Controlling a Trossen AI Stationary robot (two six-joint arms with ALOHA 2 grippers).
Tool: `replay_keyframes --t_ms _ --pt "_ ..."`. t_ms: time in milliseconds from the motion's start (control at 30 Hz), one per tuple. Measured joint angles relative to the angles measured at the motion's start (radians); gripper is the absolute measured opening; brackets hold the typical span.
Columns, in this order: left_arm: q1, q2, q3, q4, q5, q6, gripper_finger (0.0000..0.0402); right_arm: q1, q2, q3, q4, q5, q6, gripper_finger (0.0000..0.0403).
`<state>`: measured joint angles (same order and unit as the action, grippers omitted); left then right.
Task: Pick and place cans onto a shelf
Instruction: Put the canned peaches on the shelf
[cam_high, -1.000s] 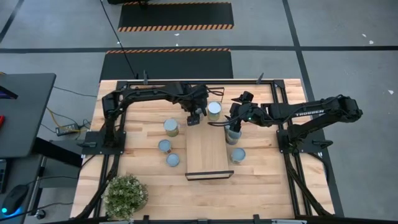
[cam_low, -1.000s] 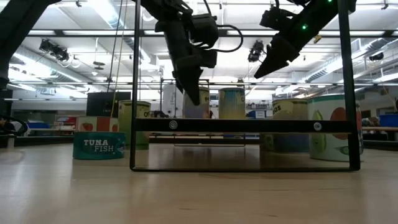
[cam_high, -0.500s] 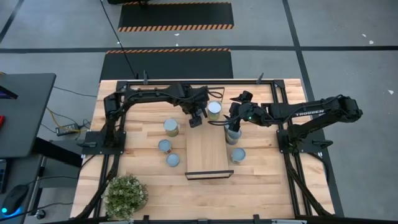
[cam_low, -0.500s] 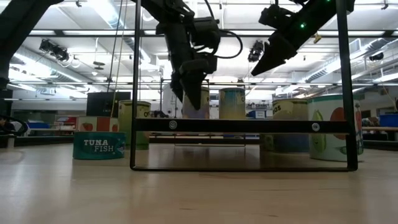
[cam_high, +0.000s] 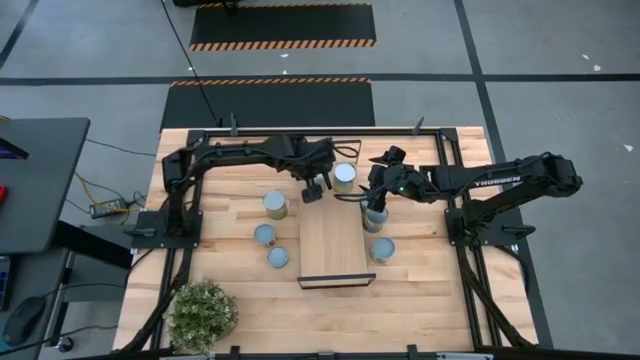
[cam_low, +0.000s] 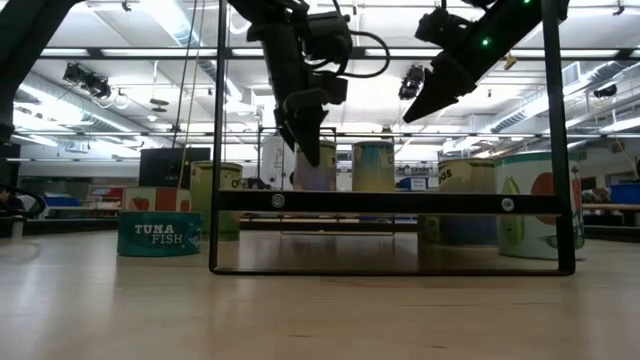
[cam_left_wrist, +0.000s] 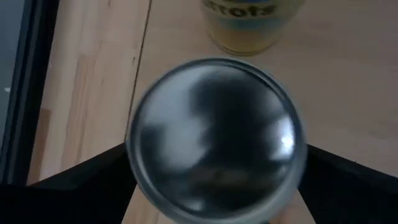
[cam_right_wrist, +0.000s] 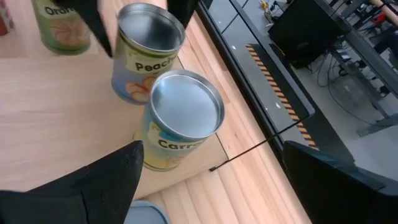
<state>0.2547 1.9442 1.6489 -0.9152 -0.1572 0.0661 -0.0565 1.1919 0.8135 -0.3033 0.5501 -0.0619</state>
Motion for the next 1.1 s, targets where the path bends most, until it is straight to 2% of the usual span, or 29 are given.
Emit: replay_keyframes --t_ms 200,400,600,833,1100 --pt "-0.042 -0.006 0.000 -0.004 -0.034 0.052 0.0393 -0.028 0.059 0.000 0.034 -0.033 0.001 0.0391" --pt "-0.076 -0.020 0.001 -0.038 -0.105 0.074 0.0393 -0.046 0.114 0.000 0.065 0.002 0.008 0.0391" --pt "-0.080 -0.034 0.001 -0.059 -0.191 0.085 0.0391 -0.061 0.155 0.000 0.092 0.009 0.009 0.0391" --pt "-0.077 -0.035 0.000 -0.006 -0.268 0.135 0.0387 -0.085 0.171 0.000 0.104 0.010 0.010 0.0391" --pt "-0.073 -0.039 -0.001 -0.045 -0.274 0.140 0.0386 -0.076 0.162 0.000 0.087 0.008 0.010 0.0391"
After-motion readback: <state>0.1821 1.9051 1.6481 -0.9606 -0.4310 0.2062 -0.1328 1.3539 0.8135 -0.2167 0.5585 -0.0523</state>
